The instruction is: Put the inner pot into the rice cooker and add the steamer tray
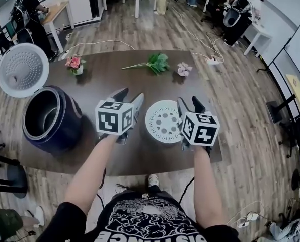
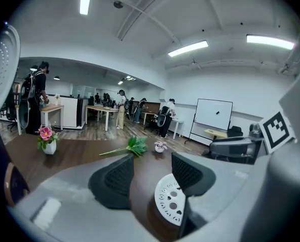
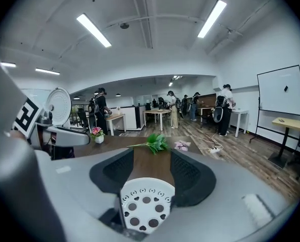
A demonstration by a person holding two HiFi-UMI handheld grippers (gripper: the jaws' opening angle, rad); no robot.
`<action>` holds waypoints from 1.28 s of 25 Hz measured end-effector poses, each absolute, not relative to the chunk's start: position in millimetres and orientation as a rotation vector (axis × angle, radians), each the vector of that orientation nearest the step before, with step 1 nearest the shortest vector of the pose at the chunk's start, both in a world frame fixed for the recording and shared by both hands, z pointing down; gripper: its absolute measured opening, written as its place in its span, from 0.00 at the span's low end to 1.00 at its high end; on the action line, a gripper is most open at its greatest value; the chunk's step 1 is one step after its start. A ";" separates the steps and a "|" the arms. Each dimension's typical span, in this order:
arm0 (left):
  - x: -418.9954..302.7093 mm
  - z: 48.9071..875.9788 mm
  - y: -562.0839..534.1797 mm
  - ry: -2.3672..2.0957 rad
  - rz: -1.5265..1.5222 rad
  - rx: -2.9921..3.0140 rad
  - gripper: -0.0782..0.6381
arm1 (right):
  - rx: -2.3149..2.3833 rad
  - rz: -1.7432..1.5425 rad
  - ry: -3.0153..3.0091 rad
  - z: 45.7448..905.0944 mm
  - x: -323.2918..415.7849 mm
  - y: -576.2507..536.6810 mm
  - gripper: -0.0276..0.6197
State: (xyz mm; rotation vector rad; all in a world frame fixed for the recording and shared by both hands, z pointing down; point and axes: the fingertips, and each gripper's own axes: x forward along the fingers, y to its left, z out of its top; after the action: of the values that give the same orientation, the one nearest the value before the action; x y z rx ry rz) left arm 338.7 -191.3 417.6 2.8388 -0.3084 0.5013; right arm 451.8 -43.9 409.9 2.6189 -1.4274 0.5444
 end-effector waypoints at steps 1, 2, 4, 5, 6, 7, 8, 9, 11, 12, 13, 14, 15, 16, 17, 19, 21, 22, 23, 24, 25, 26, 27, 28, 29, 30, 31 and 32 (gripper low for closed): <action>344.2 424.0 -185.6 -0.296 0.520 2.832 0.43 | 2.624 0.560 -1.416 414.7 457.0 -37.5 0.38; 348.9 430.9 -180.3 -0.285 0.539 2.824 0.43 | 2.627 0.578 -1.406 420.4 461.9 -31.7 0.38; 356.3 445.7 -171.6 -0.273 0.576 2.800 0.43 | 2.627 0.617 -1.393 433.4 470.0 -22.1 0.38; 359.3 453.4 -167.9 -0.270 0.594 2.785 0.43 | 2.625 0.638 -1.390 440.3 473.4 -18.3 0.38; 362.0 461.2 -164.4 -0.268 0.612 2.770 0.43 | 2.622 0.659 -1.386 447.2 476.6 -14.8 0.38; 364.4 469.1 -160.8 -0.268 0.632 2.756 0.43 | 2.618 0.681 -1.383 454.0 479.7 -11.7 0.38; 366.4 477.0 -157.2 -0.268 0.652 2.742 0.43 | 2.612 0.703 -1.381 460.9 482.6 -8.8 0.38; 368.0 484.9 -153.8 -0.270 0.674 2.728 0.43 | 2.603 0.725 -1.380 467.9 485.3 -6.4 0.38; 370.0 500.0 -148.5 -0.278 0.712 2.697 0.43 | 2.586 0.769 -1.380 481.8 490.3 -2.5 0.38; 370.9 507.1 -147.1 -0.283 0.729 2.682 0.43 | 2.578 0.790 -1.381 488.7 492.8 -1.1 0.38; 371.8 514.0 -146.3 -0.289 0.745 2.667 0.43 | 2.570 0.811 -1.381 495.8 495.1 0.0 0.38; 372.6 521.0 -145.7 -0.296 0.759 2.651 0.43 | 2.560 0.833 -1.381 503.2 496.9 1.1 0.38; 373.0 528.1 -145.0 -0.303 0.772 2.634 0.43 | 2.549 0.854 -1.382 510.8 498.2 2.1 0.38; 373.0 535.4 -144.2 -0.311 0.785 2.615 0.43 | 2.537 0.875 -1.385 518.4 499.3 2.8 0.38; 372.8 542.9 -143.4 -0.320 0.798 2.595 0.43 | 2.525 0.895 -1.388 525.6 500.3 3.2 0.38; 371.6 558.3 -141.3 -0.338 0.828 2.558 0.43 | 2.501 0.935 -1.394 539.3 502.6 4.1 0.38; 368.9 572.9 -138.5 -0.356 0.865 2.529 0.43 | 2.476 0.975 -1.392 553.0 504.1 6.7 0.38; 366.9 579.5 -137.0 -0.364 0.882 2.517 0.43 | 2.463 0.994 -1.391 559.7 504.2 8.1 0.38; 364.9 585.6 -135.7 -0.372 0.895 2.503 0.43 | 2.450 1.012 -1.392 566.0 504.1 9.2 0.38; 363.2 590.9 -134.6 -0.381 0.903 2.488 0.43 | 2.438 1.029 -1.393 572.3 503.9 10.0 0.38; 361.7 595.2 -134.0 -0.389 0.908 2.474 0.43 | 2.426 1.047 -1.395 578.4 503.8 10.5 0.38; 360.2 599.3 -133.6 -0.397 0.913 2.462 0.43 | 2.415 1.064 -1.397 584.4 503.5 10.6 0.38; 358.7 603.4 -133.0 -0.403 0.920 2.449 0.43 | 2.405 1.081 -1.400 589.8 503.1 10.5 0.38; 357.7 606.5 -132.2 -0.405 0.925 2.438 0.43 | 2.396 1.097 -1.403 594.5 502.5 10.3 0.38; 357.2 608.3 -131.1 -0.403 0.925 2.428 0.43 | 2.388 1.111 -1.406 598.3 501.6 10.2 0.38; 356.9 609.9 -129.7 -0.400 0.922 2.415 0.43 | 2.381 1.125 -1.410 601.5 500.8 10.0 0.38; 356.7 611.6 -128.2 -0.395 0.915 2.400 0.41 | 2.375 1.138 -1.413 604.2 500.0 9.9 0.38; 356.6 613.3 -126.7 -0.392 0.906 2.386 0.40 | 2.368 1.148 -1.415 606.6 499.5 9.9 0.37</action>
State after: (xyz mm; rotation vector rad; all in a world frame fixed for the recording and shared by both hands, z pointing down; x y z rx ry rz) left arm 356.6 -126.7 613.3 2.3860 -0.3917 0.9059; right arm 499.5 9.9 606.6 2.3676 -1.4150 1.1483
